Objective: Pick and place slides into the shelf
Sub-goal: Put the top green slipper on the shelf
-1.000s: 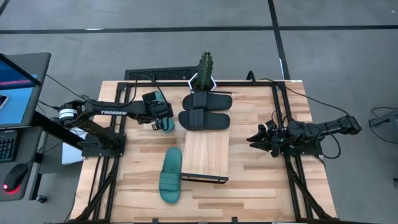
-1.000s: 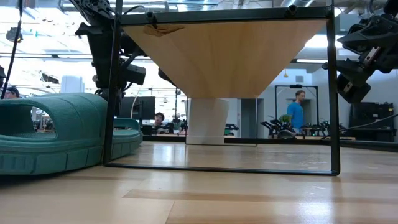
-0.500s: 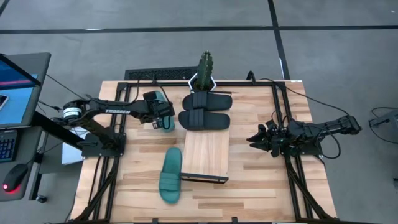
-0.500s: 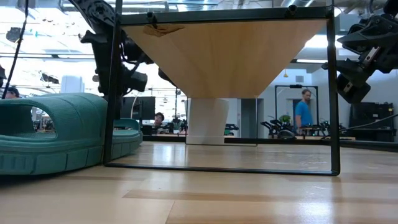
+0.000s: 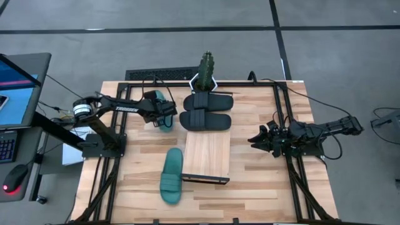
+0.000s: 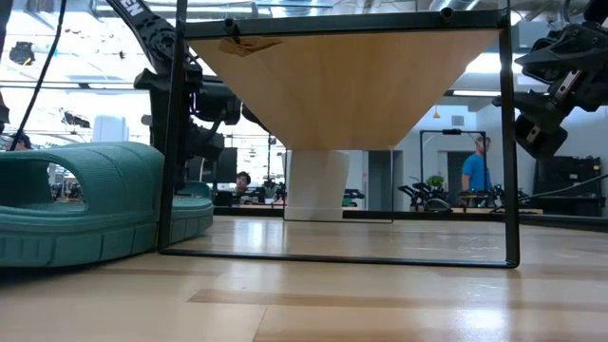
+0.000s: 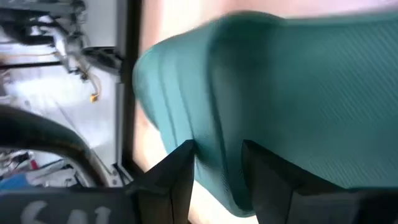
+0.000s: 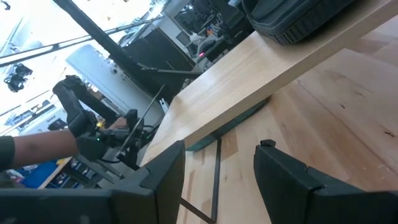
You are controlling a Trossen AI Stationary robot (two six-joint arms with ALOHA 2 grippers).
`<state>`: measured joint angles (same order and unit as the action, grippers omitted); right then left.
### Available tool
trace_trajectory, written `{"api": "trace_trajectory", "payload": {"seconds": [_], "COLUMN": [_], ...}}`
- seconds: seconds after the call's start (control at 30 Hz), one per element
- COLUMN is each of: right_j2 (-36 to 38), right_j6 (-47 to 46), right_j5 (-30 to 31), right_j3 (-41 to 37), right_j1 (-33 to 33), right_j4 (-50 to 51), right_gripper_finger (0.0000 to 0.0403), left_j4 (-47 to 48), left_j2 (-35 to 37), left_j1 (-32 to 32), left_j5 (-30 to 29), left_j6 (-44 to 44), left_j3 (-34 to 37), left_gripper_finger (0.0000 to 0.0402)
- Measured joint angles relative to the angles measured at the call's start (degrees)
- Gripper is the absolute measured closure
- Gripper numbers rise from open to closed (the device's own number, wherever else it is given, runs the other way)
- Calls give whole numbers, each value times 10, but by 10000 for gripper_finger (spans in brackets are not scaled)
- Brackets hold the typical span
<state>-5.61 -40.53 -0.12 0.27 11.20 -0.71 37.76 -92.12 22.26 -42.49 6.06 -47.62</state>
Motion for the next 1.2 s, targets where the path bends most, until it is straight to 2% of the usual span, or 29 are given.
{"api": "trace_trajectory", "payload": {"seconds": [0.1, 0.23, 0.3, 0.43, 0.6, 0.93, 1.2], "right_j2": [0, 0, 0, 0, 0, 0, 0], "right_j6": [-2, -6, -6, -11, -11, -10, -17], "right_j5": [0, 0, 0, 0, 0, 1, 2], "right_j3": [0, 0, 0, 0, 0, 0, 0], "right_j1": [0, 0, 0, 0, 0, 0, -1], "right_j4": [0, 0, 0, 0, 0, 0, 0], "right_gripper_finger": [225, 225, 225, 225, 225, 225, 225], "left_j4": [-2, 10, 19, 49, 90, 173, 211], "left_j2": [0, 0, 2, 17, 66, 232, 359], "left_j1": [9, 26, 35, 48, 54, 47, -13], "left_j5": [-26, -28, -24, -19, -41, -67, -73], "left_j6": [-1, -6, -21, -45, -63, -130, -166], "left_j3": [0, 0, 0, 0, 0, 0, -6], "left_gripper_finger": [299, 374, 390, 397, 399, 401, 401]}}
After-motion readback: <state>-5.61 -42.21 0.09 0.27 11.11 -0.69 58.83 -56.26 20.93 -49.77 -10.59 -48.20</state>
